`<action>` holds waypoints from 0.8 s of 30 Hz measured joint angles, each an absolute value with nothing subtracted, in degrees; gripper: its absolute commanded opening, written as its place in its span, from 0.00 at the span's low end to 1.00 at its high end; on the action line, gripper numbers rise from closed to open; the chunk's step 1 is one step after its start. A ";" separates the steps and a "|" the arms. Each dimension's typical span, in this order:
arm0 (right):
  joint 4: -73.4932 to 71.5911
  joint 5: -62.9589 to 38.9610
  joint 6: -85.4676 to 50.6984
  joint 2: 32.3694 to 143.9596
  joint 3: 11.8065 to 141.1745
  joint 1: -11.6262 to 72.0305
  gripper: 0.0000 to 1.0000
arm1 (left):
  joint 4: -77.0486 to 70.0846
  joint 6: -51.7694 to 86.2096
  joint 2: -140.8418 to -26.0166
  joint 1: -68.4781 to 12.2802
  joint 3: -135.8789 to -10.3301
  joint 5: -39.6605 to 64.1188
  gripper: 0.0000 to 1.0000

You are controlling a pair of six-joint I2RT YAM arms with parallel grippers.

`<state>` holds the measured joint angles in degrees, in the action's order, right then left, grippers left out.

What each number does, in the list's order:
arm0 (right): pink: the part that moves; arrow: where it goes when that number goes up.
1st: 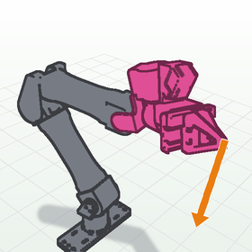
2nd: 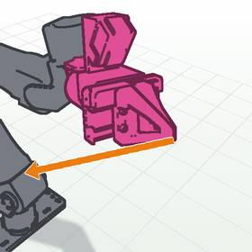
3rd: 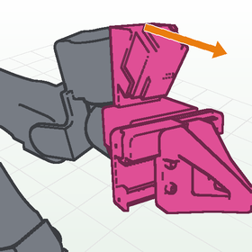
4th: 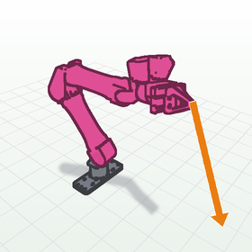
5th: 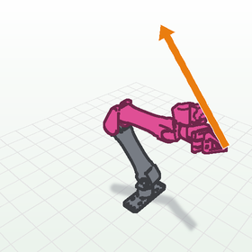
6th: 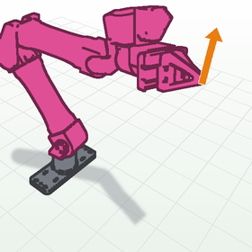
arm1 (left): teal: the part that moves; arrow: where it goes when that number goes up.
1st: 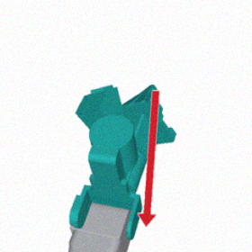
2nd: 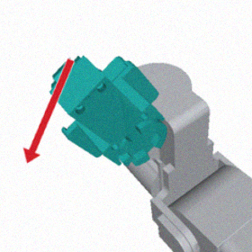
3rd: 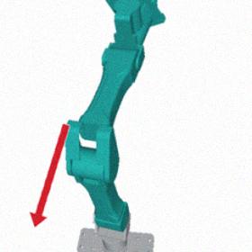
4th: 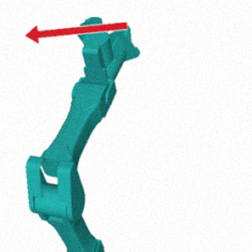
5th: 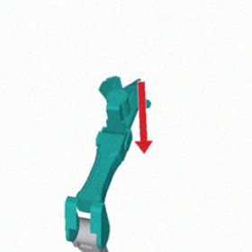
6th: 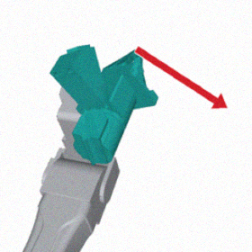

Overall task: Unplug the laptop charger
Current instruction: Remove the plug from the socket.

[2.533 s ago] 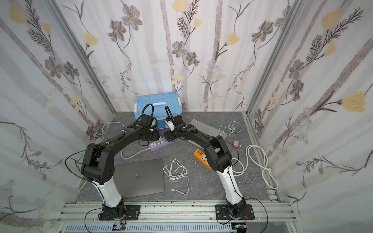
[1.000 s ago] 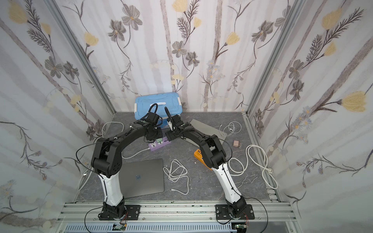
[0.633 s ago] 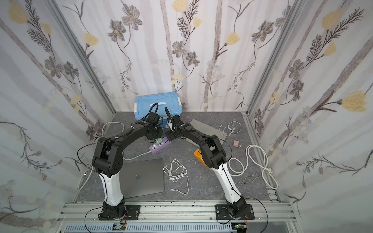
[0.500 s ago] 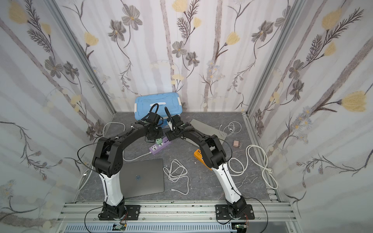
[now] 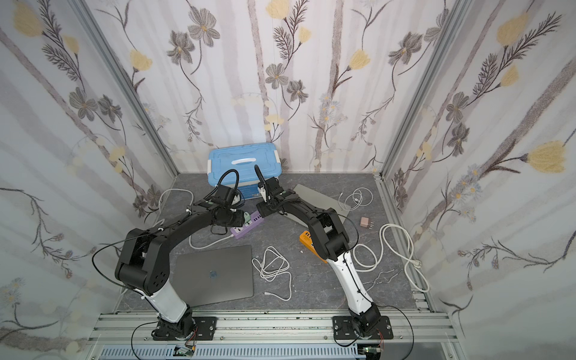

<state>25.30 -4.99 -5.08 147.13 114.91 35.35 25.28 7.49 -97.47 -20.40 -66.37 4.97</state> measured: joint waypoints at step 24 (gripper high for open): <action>24.88 -6.02 -5.08 147.35 115.09 35.33 0.70 | 14.63 -15.11 -99.20 -17.43 -66.00 15.25 0.49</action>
